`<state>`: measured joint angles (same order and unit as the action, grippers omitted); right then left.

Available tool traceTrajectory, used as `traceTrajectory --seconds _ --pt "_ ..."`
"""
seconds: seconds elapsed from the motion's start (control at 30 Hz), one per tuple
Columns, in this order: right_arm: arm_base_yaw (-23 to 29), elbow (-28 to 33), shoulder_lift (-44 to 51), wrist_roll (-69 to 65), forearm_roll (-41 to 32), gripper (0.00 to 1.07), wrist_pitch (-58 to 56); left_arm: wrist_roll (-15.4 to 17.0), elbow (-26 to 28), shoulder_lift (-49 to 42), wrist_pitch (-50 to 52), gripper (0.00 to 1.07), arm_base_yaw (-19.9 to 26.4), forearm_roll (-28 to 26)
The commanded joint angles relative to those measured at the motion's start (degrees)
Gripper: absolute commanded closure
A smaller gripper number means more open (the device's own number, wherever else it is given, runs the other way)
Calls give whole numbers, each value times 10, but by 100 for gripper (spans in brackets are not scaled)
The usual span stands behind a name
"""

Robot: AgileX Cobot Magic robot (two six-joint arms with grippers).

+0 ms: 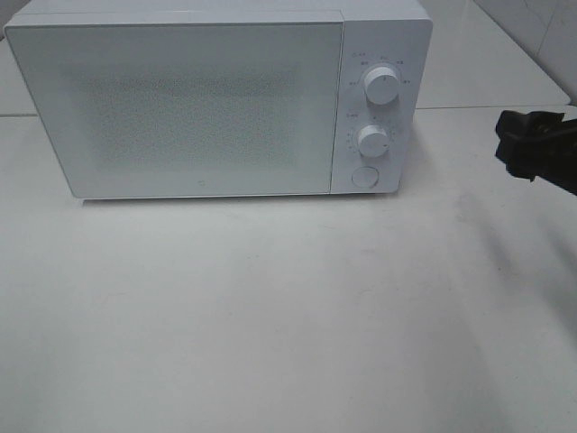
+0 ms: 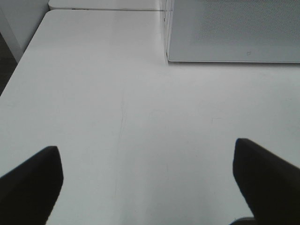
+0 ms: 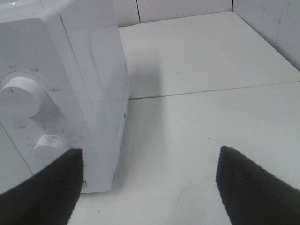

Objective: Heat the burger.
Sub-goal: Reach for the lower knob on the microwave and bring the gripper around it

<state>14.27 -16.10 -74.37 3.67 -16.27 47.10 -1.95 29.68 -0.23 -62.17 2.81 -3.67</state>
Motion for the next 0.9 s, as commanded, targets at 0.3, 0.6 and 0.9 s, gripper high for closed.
traceTrajectory --seconds 0.3,0.6,0.9 --pt "153 5 -104 104 -164 32 199 1 -1 -15 8 13 -1 2" --pt "238 -6 -175 106 -236 32 313 1 -1 -15 8 13 -1 2" --pt "301 -66 -231 138 -332 32 329 1 -1 -15 8 13 -1 2"
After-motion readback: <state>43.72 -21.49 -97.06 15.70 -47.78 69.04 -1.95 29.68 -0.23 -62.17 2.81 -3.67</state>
